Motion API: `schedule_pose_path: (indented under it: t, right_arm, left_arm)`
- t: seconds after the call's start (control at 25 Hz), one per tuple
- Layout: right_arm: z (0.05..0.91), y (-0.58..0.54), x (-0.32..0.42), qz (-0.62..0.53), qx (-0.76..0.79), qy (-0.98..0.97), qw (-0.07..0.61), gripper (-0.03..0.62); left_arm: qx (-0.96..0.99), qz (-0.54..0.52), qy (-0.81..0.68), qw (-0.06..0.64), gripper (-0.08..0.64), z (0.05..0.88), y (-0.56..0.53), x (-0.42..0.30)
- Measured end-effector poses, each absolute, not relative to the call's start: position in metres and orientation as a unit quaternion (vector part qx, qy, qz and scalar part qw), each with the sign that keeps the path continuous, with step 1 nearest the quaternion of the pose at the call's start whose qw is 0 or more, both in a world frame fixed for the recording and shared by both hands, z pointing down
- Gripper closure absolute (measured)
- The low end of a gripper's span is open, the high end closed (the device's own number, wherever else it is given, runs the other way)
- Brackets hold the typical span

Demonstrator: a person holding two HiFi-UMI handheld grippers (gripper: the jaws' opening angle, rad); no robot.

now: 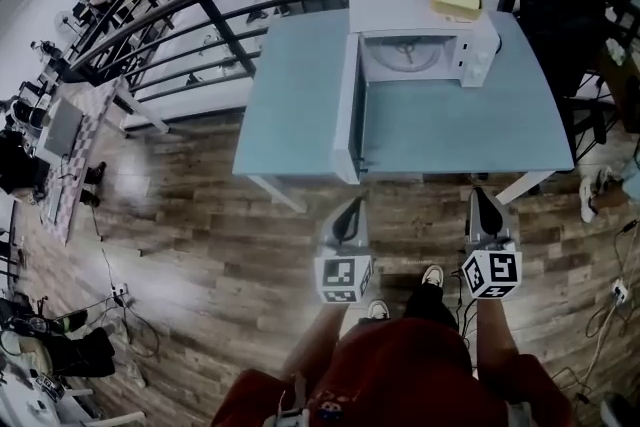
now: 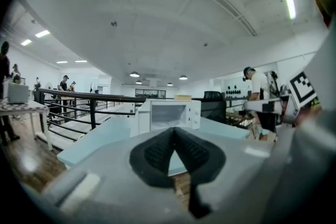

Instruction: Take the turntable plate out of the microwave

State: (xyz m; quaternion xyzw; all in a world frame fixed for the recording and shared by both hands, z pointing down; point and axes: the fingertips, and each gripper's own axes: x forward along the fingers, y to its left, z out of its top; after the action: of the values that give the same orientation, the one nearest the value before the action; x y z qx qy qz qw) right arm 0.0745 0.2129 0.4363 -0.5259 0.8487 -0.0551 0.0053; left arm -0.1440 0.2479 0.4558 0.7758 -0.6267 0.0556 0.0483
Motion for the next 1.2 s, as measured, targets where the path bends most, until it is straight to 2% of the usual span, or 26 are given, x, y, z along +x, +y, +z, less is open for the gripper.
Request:
schedule_pose_path:
  t: [0.68,1.2]
  right_arm:
    - [0.426,0.07,0.173,-0.053,-0.482,0.874,0.005,0.592]
    - [0.429,0.015,0.212,-0.059,-0.465,0.883,0.009,0.592]
  left_arm:
    - [0.747,0.062,-0.66,0.043,0.56,0.437,0.116,-0.038]
    - [0.732,0.068,-0.677,0.047,0.56,0.436,0.064,0.003]
